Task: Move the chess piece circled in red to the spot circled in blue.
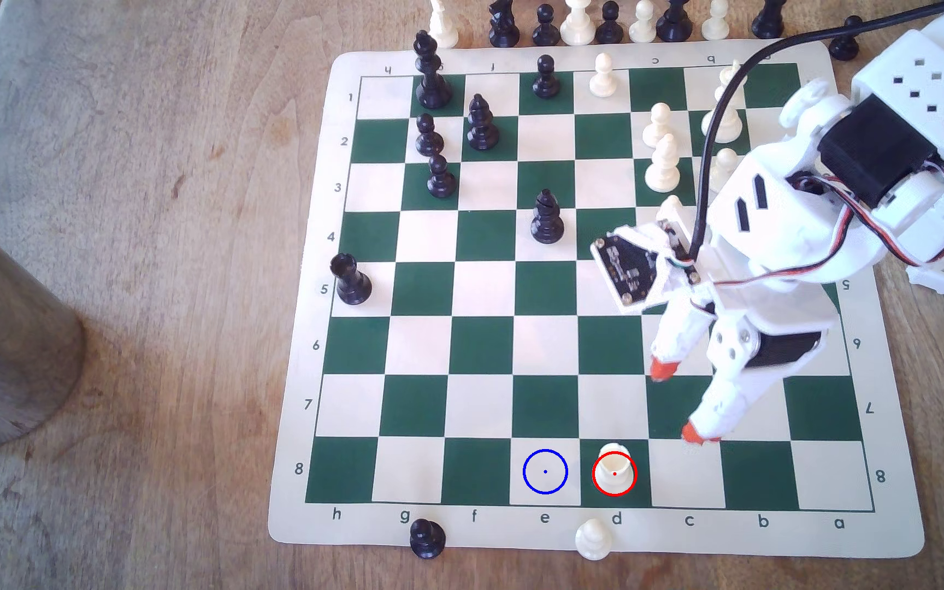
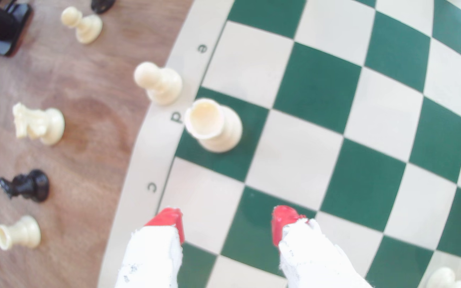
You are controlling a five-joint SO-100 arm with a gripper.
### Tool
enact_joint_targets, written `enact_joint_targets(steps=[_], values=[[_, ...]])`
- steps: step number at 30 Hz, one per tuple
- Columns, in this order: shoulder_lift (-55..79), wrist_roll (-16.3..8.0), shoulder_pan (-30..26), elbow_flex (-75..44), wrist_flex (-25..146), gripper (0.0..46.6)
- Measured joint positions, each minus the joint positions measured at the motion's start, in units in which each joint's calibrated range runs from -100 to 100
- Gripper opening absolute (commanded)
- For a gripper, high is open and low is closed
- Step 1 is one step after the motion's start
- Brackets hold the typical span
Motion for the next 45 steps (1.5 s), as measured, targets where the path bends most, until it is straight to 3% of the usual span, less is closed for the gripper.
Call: enact_joint_targets(steps=[25, 39, 43, 44, 45], values=[[20.5, 0.0, -1.0, -14.1, -6.6, 18.0], [26.0, 0.0, -1.0, -17.4, -6.7, 14.6], [27.0, 0.0, -1.0, -19.0, -6.7, 10.7], [27.1, 0.0, -1.0, -19.2, -6.7, 7.8], [27.1, 0.0, -1.0, -19.2, -6.7, 0.2]])
